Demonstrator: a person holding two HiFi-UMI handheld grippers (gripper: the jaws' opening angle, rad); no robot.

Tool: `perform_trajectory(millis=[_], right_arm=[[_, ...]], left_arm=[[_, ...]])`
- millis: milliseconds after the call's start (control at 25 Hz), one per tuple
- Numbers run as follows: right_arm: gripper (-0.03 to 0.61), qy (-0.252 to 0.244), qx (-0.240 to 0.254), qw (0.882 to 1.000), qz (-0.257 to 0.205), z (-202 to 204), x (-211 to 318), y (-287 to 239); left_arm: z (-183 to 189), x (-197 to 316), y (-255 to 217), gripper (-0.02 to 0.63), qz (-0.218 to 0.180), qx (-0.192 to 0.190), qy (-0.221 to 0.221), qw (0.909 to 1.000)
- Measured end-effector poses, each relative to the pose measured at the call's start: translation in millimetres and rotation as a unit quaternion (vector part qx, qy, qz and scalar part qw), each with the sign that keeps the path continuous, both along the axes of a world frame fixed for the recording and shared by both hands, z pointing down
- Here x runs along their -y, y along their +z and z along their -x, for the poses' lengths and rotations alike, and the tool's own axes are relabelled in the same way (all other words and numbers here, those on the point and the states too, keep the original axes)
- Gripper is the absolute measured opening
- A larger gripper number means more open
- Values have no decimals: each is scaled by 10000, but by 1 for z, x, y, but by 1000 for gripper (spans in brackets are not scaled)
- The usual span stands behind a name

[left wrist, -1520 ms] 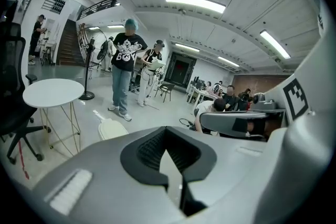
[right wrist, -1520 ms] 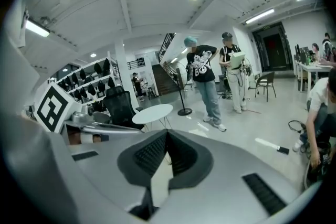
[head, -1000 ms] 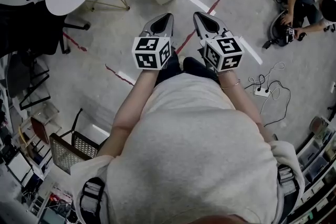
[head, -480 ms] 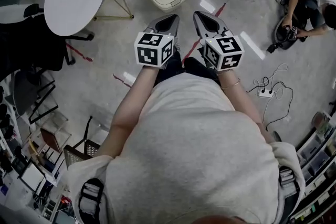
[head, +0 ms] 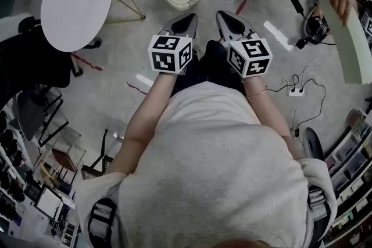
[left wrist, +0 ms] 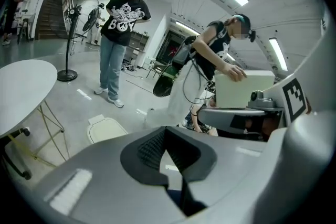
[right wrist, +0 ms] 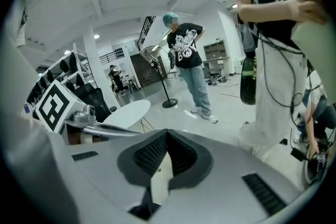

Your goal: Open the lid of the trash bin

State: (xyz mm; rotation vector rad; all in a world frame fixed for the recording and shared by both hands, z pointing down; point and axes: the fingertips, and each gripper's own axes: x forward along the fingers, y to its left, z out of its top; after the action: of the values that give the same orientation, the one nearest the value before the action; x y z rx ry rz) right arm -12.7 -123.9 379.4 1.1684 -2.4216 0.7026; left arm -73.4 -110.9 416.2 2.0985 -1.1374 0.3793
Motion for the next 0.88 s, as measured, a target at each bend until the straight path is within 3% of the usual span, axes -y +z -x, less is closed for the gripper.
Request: perform_trajectory(millis=[560,880], right_arm=[[8,-168,70,9992,365,-14,18,26],[8,-93,111,9972,740,-34,31,69]], left_arm=[[-11,4,33,5,462,102,-235,9986],[-11,13,79,5,811,251,-302,9959]])
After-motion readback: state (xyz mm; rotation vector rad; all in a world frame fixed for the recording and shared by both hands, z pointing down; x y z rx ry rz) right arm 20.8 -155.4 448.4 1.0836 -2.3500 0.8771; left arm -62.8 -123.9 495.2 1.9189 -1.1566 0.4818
